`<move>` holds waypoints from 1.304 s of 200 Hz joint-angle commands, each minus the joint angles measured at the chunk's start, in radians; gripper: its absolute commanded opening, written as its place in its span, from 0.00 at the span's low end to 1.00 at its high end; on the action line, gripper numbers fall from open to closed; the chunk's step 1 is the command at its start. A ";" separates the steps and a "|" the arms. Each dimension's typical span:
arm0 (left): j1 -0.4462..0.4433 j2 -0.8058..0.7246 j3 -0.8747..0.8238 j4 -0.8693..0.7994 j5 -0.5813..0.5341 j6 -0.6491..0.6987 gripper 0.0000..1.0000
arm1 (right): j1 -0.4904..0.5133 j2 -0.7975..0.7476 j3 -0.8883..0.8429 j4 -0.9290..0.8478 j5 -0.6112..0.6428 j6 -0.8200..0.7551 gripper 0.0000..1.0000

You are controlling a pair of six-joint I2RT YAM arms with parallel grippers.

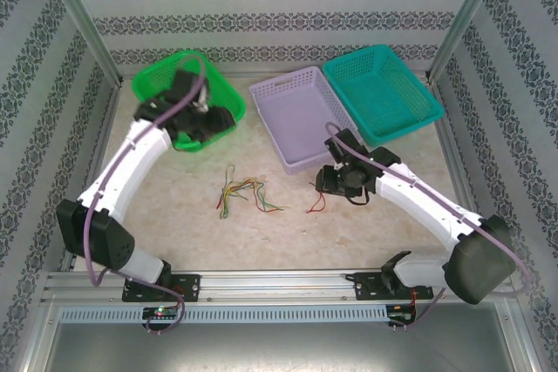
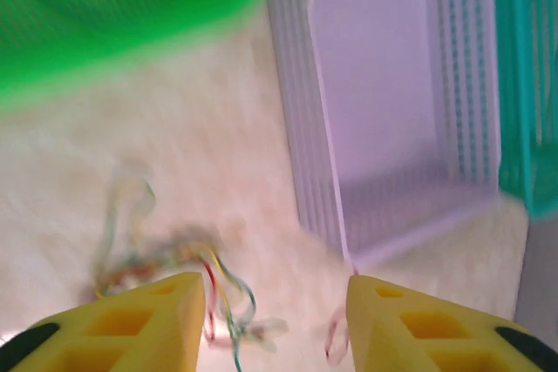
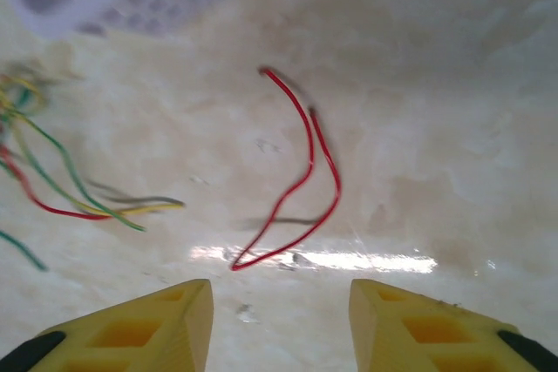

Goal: Untangle the cables

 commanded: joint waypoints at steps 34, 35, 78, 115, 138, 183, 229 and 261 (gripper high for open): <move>-0.181 -0.104 -0.267 0.208 0.046 -0.169 0.32 | 0.048 0.127 -0.100 0.062 0.015 0.019 0.40; -0.183 -0.104 -0.268 0.208 0.046 -0.169 0.32 | 0.048 0.127 -0.103 0.067 0.013 0.021 0.40; -0.226 -0.077 -0.272 0.229 0.065 -0.161 0.25 | 0.020 0.208 -0.148 0.189 -0.021 0.060 0.33; -0.236 -0.077 -0.259 0.219 0.070 -0.158 0.24 | 0.013 0.199 -0.155 0.199 -0.054 0.161 0.34; -0.239 -0.087 -0.260 0.214 0.068 -0.166 0.24 | -0.031 0.138 -0.194 0.196 -0.114 0.293 0.43; -0.241 -0.094 -0.256 0.205 0.075 -0.170 0.24 | -0.042 0.041 -0.338 0.371 -0.248 0.727 0.42; -0.240 -0.093 -0.247 0.200 0.095 -0.163 0.24 | -0.024 0.017 -0.434 0.580 -0.226 0.987 0.40; -0.240 -0.100 -0.245 0.188 0.106 -0.152 0.23 | -0.016 0.035 -0.457 0.638 -0.226 1.067 0.36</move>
